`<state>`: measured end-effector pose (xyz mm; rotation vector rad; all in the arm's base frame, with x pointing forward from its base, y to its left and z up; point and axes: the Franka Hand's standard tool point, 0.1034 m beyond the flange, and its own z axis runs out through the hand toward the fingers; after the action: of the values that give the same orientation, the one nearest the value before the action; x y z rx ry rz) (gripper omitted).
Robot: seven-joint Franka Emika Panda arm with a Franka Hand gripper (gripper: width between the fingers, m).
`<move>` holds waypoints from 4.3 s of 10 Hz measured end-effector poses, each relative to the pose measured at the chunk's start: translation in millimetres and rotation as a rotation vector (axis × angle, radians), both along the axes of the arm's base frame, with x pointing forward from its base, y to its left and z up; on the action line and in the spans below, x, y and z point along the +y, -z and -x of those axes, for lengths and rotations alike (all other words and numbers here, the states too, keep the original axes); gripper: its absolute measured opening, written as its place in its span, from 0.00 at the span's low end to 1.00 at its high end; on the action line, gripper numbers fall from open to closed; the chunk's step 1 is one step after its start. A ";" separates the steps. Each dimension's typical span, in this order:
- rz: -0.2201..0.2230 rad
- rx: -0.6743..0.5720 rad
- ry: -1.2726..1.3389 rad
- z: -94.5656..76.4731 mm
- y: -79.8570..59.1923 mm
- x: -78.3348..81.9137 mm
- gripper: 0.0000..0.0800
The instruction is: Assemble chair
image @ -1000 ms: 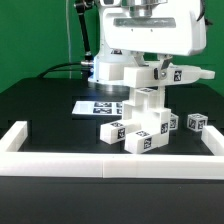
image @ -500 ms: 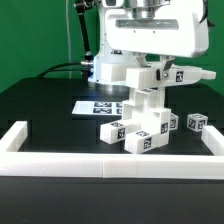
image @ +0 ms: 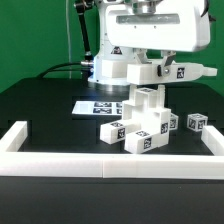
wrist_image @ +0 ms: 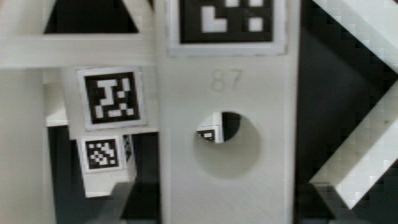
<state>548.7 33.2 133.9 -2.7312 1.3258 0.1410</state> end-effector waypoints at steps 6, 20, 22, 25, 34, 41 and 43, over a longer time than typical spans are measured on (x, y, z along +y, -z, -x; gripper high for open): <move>0.004 0.009 -0.011 3.7 7.6 -0.4 0.36; 0.003 0.009 -0.020 5.2 7.1 1.6 0.36; 0.004 0.010 -0.020 5.5 7.9 1.6 0.36; 0.004 0.011 -0.021 5.8 8.4 1.5 0.36; 0.005 0.008 -0.041 7.0 10.2 4.6 0.36; 0.006 0.008 -0.064 10.1 9.9 13.5 0.36; 0.006 0.009 -0.070 10.8 10.1 17.9 0.36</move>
Offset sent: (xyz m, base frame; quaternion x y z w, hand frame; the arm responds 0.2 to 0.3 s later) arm -0.0101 0.0003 -0.0078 0.0022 0.0061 0.0009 1.0000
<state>537.9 51.2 123.8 -2.7869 1.2347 0.1548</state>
